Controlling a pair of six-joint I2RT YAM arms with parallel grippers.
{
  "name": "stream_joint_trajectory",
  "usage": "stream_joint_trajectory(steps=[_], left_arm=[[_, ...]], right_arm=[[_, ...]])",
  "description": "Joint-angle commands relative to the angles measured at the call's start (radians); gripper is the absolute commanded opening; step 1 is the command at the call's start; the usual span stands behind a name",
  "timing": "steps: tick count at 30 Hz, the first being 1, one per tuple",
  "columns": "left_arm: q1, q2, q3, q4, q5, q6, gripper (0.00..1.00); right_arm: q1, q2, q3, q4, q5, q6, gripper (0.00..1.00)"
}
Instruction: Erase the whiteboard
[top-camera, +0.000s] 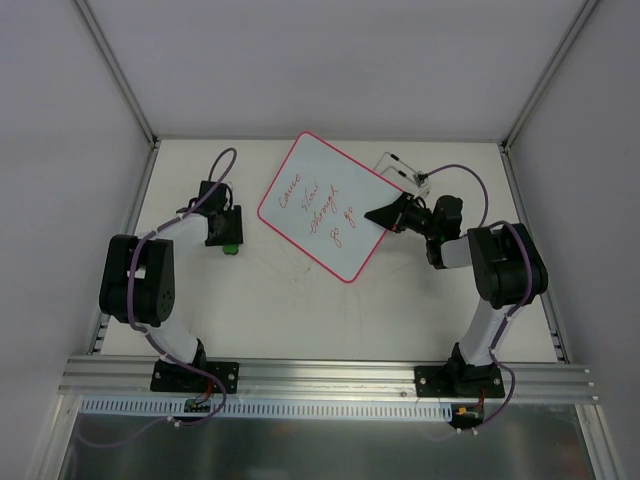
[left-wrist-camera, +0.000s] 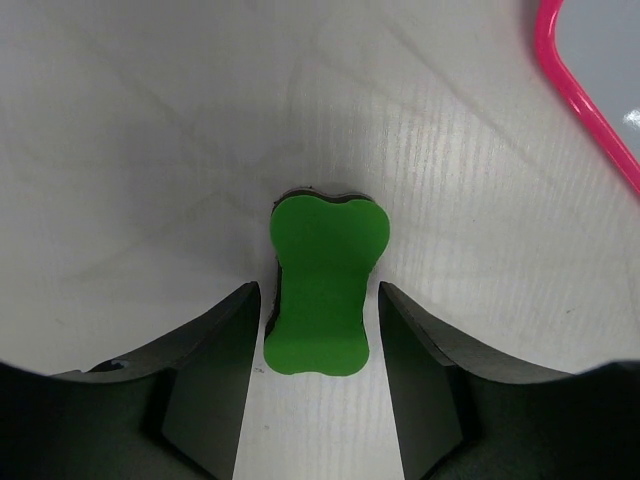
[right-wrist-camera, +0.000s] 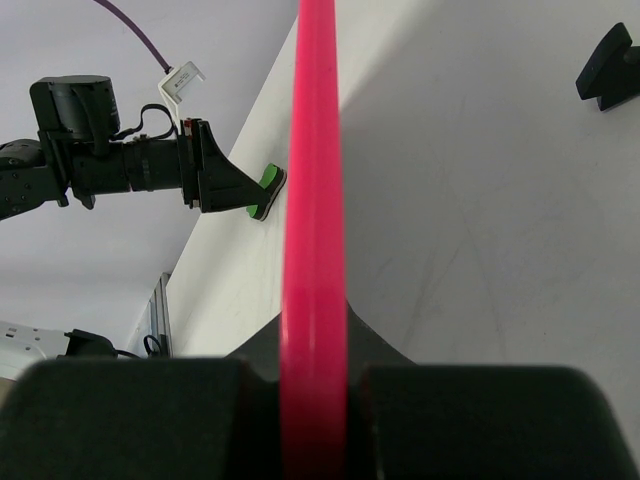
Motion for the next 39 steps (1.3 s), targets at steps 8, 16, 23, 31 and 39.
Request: stream_joint_trajectory(steps=[8, 16, 23, 31, 39], left_arm=[[-0.01, 0.022, 0.053, -0.023, -0.015, 0.034, 0.35], [-0.046, -0.062, 0.092, -0.023, 0.033, 0.034, 0.1], [-0.126, -0.05, 0.248, -0.008, 0.079, -0.011, 0.09], [-0.186, 0.123, 0.451, 0.107, 0.097, -0.06, 0.05], [-0.257, 0.254, 0.578, 0.217, 0.129, 0.034, 0.05]], right_arm=[[0.005, -0.033, 0.015, 0.124, -0.002, -0.02, 0.0], [0.005, -0.039, 0.013, 0.116, -0.002, -0.028, 0.0], [0.008, -0.039, 0.015, 0.112, -0.005, -0.031, 0.0], [0.009, -0.039, 0.012, 0.106, -0.013, -0.034, 0.0], [0.017, -0.038, 0.023, 0.09, -0.016, -0.033, 0.0]])
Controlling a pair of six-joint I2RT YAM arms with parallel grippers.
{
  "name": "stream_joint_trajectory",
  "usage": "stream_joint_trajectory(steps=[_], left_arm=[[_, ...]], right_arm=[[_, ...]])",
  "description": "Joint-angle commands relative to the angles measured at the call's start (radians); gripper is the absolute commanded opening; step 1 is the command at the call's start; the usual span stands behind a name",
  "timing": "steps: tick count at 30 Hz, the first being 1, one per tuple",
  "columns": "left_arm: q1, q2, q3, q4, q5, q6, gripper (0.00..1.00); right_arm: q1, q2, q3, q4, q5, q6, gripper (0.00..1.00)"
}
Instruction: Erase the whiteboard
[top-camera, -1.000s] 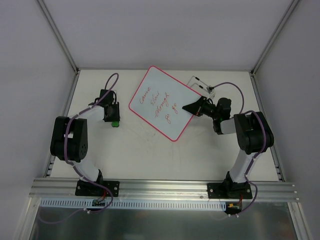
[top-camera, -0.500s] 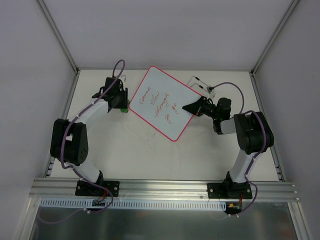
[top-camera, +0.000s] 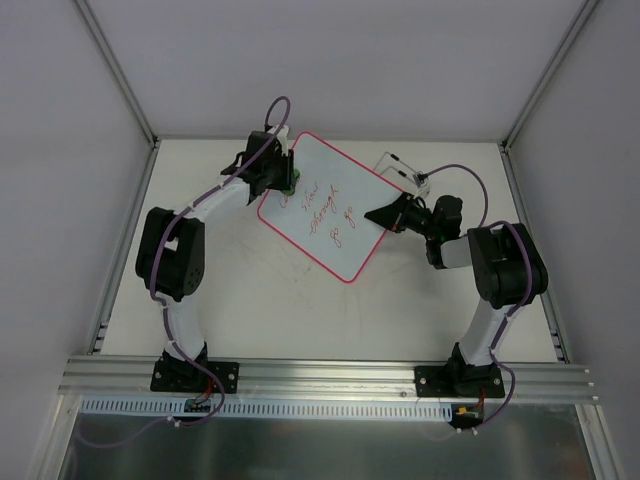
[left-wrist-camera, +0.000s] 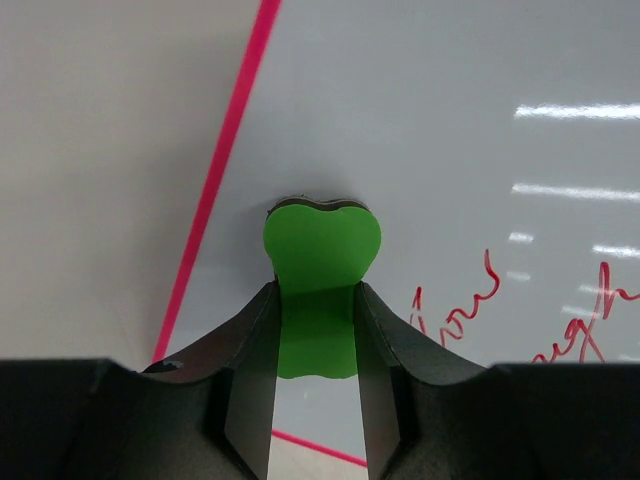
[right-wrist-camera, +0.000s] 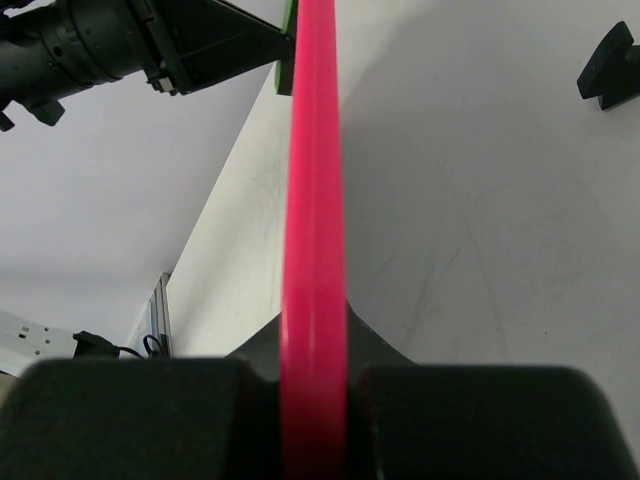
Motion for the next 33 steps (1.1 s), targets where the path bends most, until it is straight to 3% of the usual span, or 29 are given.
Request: stream_joint_trajectory(steps=[1, 8, 10, 22, 29, 33], left_arm=[[-0.025, 0.037, 0.071, 0.108, 0.039, 0.043, 0.05], [-0.036, 0.117, 0.081, 0.151, 0.032, 0.014, 0.04], [-0.036, 0.12, 0.039, 0.151, 0.002, -0.013, 0.0], [-0.024, -0.008, -0.293, 0.161, -0.16, -0.188, 0.0], [0.024, -0.051, -0.338, 0.146, -0.174, -0.239, 0.0], [0.033, -0.019, -0.277, 0.144, -0.159, -0.233, 0.0]], right_arm=[[0.017, -0.039, 0.023, 0.089, -0.014, -0.032, 0.0], [0.028, -0.045, 0.02, 0.069, -0.014, -0.043, 0.0], [0.029, -0.048, 0.015, 0.069, -0.012, -0.044, 0.0], [0.029, -0.051, 0.003, 0.069, -0.026, -0.055, 0.0], [0.029, -0.059, 0.001, 0.059, -0.03, -0.071, 0.0], [0.031, -0.071, 0.001, 0.057, -0.04, -0.072, 0.0]])
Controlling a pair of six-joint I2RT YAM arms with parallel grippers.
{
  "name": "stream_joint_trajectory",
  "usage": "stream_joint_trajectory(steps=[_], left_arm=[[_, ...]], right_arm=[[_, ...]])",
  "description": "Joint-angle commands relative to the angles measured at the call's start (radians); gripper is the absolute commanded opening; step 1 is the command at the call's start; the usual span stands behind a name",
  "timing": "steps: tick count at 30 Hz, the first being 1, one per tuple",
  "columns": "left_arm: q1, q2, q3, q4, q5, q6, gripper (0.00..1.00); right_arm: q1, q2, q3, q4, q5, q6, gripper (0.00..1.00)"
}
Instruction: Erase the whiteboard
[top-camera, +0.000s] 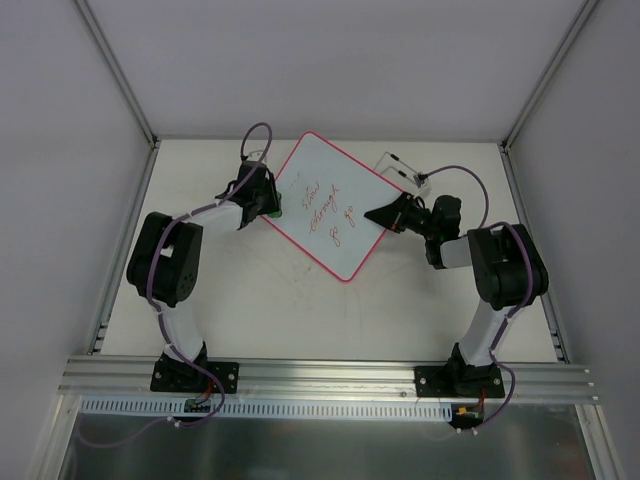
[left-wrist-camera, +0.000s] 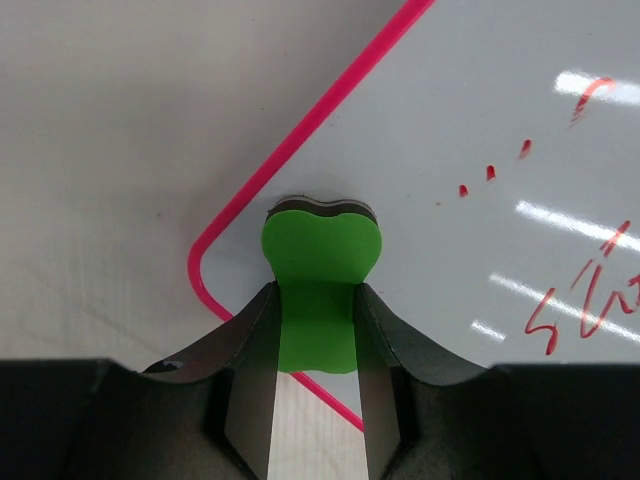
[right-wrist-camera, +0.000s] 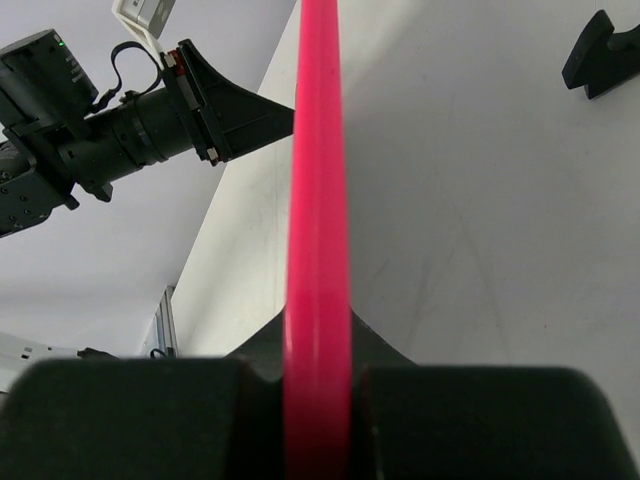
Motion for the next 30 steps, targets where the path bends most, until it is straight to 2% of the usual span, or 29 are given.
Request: stream_joint_trajectory(steps=[1, 9, 19, 23, 30], left_arm=[[0.01, 0.048, 0.054, -0.061, 0.007, -0.013, 0.0], [-0.023, 0.144, 0.3, -0.06, 0.183, 0.087, 0.0], [-0.089, 0.176, 0.418, -0.058, 0.338, 0.173, 0.0], [-0.102, 0.19, 0.441, -0.058, 0.338, 0.17, 0.0], [-0.041, 0.162, 0.435, -0.06, 0.168, 0.082, 0.0]], right_arm=[[0.025, -0.067, 0.002, 0.091, -0.079, -0.102, 0.01], [0.042, -0.11, 0.008, -0.005, -0.087, -0.165, 0.0], [0.06, -0.104, 0.031, -0.035, -0.102, -0.177, 0.0], [0.073, -0.096, 0.037, -0.035, -0.1, -0.173, 0.0], [0.08, -0.099, 0.027, -0.034, -0.096, -0.168, 0.0]])
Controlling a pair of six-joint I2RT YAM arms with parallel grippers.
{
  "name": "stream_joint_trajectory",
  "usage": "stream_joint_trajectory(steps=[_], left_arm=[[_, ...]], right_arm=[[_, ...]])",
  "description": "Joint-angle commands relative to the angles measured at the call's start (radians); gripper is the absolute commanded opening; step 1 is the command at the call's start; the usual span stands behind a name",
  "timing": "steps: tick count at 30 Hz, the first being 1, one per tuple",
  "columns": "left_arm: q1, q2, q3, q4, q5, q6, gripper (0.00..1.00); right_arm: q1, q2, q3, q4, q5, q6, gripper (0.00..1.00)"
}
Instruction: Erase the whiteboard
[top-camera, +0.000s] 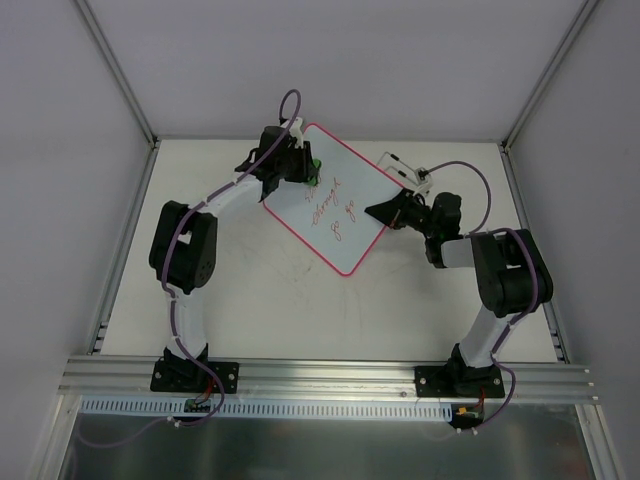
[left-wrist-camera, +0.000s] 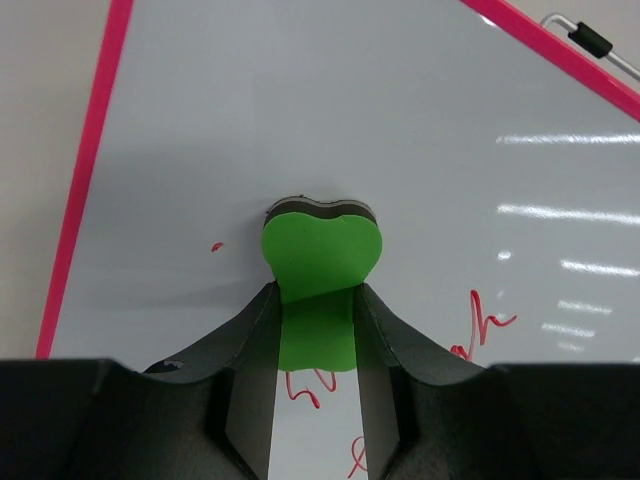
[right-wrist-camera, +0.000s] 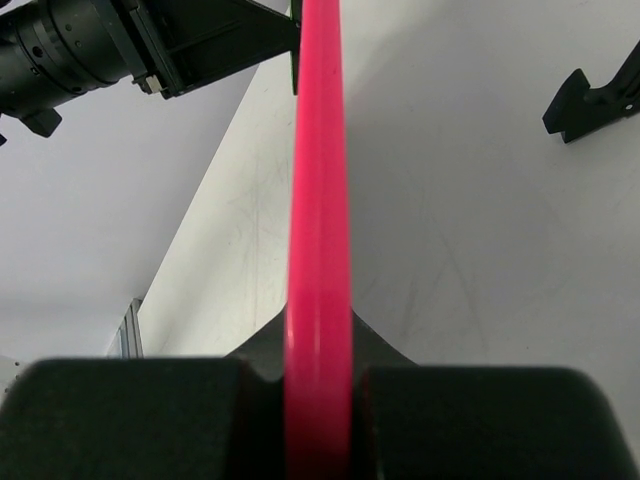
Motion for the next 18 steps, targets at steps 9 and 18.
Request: stream_joint_trajectory(steps=[9, 18], left_arm=[[0.129, 0.015, 0.008, 0.002, -0.069, -0.081, 0.0], [0.034, -0.029, -0.07, -0.009, 0.002, -0.028, 0.0]], right_arm=[[0.068, -0.046, 0.019, 0.023, -0.153, -0.074, 0.0], [0.074, -0.04, 0.033, 0.017, -0.144, -0.077, 0.0]])
